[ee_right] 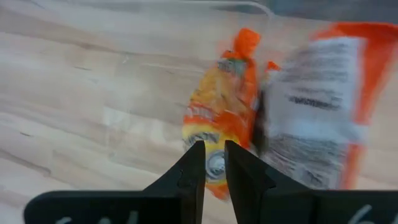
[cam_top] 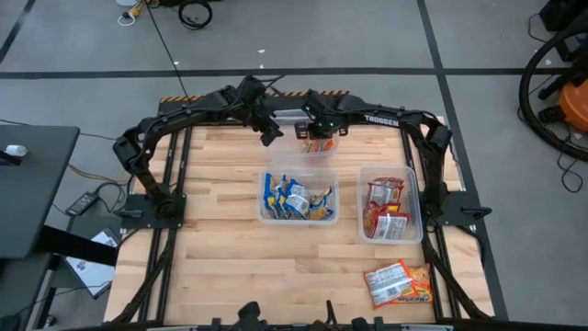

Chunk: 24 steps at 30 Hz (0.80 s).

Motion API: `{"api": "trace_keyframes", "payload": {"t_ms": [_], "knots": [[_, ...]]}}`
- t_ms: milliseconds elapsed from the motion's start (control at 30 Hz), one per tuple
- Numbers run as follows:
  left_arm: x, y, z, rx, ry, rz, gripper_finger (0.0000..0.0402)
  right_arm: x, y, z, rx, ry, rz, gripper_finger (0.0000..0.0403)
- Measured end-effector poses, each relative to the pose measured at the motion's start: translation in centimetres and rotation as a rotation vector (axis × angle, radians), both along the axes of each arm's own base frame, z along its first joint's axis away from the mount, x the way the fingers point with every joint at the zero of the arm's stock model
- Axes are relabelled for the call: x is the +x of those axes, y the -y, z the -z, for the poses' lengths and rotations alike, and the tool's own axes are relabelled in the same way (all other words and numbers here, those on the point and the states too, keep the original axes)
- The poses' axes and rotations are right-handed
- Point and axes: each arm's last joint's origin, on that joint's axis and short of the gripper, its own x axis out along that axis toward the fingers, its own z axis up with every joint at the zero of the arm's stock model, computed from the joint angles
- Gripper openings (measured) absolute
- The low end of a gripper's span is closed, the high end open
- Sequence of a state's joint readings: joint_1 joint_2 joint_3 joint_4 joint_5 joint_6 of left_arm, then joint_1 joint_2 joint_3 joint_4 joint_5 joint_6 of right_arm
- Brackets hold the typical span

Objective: Sort Maruchan noodles
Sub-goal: Put the orange noodle pack into the top transparent bin

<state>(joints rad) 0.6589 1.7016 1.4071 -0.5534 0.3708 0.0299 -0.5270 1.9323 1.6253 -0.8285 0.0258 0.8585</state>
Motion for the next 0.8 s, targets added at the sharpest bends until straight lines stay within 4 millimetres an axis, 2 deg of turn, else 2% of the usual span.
{"api": "trace_keyframes", "payload": {"t_ms": [100,233,400,533,800], "knots": [[-0.2,-0.2,0.1,0.006,-0.008,0.003,0.0181,0.1,-0.1,-0.1,-0.011,-0.008,-0.015,0.0067],[-0.7,-0.6,-0.4,0.016,0.007,-0.012,0.0181,0.1,-0.2,-1.3,-0.033,-0.008,-0.015,0.0067],[-2.1,-0.9,-1.9,0.025,0.052,-0.024,0.0181,-0.3,-1.1,-4.9,-0.124,0.024,-0.075,0.0067],[-3.0,-0.4,-3.6,0.051,0.102,0.007,0.0181,-1.7,-3.8,-8.4,-0.170,0.057,-0.151,0.0068],[-3.6,2.6,-6.7,0.087,0.226,0.164,0.0181,-4.5,-11.8,-14.1,-0.206,0.171,-0.281,0.0069]]}}
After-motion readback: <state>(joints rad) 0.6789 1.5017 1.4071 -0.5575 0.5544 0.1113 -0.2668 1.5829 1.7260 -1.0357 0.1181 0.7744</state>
